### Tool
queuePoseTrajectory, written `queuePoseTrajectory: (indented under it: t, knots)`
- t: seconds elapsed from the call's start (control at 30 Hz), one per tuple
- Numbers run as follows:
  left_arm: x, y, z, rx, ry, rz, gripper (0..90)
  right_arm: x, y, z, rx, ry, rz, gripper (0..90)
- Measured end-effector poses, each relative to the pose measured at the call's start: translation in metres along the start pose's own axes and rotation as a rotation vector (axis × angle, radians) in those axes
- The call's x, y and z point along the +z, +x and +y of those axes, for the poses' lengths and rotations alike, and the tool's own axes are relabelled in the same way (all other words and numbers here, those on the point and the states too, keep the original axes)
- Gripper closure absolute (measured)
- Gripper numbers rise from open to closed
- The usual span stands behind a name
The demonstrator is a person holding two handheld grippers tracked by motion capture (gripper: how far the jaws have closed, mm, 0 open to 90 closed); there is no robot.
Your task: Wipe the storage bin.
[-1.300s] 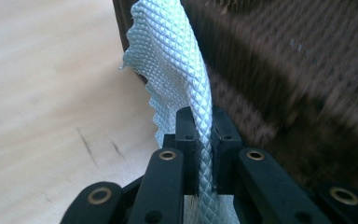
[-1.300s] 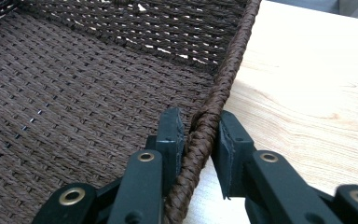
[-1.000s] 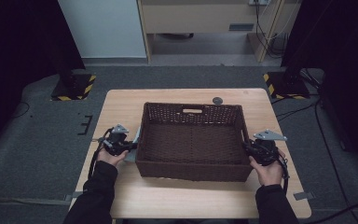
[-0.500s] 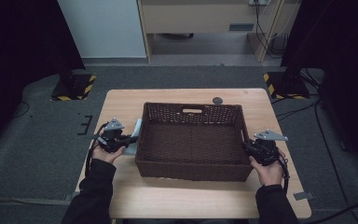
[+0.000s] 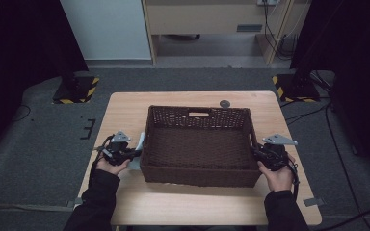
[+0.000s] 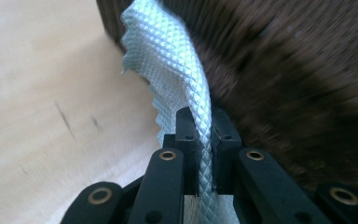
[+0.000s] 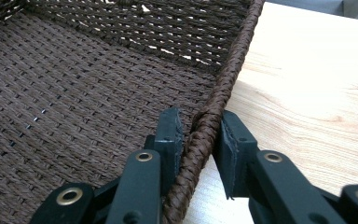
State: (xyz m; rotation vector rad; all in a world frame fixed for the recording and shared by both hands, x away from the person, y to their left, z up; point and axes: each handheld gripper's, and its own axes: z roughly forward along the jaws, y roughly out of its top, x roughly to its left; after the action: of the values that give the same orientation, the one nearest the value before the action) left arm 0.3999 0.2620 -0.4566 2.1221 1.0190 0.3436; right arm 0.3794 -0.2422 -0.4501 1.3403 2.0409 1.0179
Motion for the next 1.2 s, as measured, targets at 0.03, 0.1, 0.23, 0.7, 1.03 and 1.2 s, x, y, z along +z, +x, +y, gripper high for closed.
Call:
queuePoseTrajectory:
  t: [0.03,0.1,0.23,0.7,1.03,1.2]
  knots:
    - [-0.005,-0.002,0.003,0.003,-0.021,-0.006,83.4,0.0,0.0,0.0,0.0,0.0,0.0,71.8]
    - [-0.014,-0.005,0.007,0.02,-0.044,-0.007,83.4,0.0,0.001,0.0,0.003,0.003,-0.002,71.9]
    - [-0.019,-0.007,0.006,0.024,-0.052,-0.012,83.4,0.0,0.001,0.001,0.003,0.007,-0.008,72.4]
    - [0.018,0.002,-0.023,-0.039,0.088,-0.028,83.5,0.0,0.001,0.0,0.004,0.006,-0.01,72.7]
    - [-0.027,-0.005,0.009,0.043,-0.04,-0.006,83.4,0.006,0.009,0.006,0.022,0.006,-0.053,73.5]
    - [-0.014,-0.001,-0.004,0.02,-0.002,-0.013,83.4,0.006,0.008,0.005,0.02,0.008,-0.041,72.5]
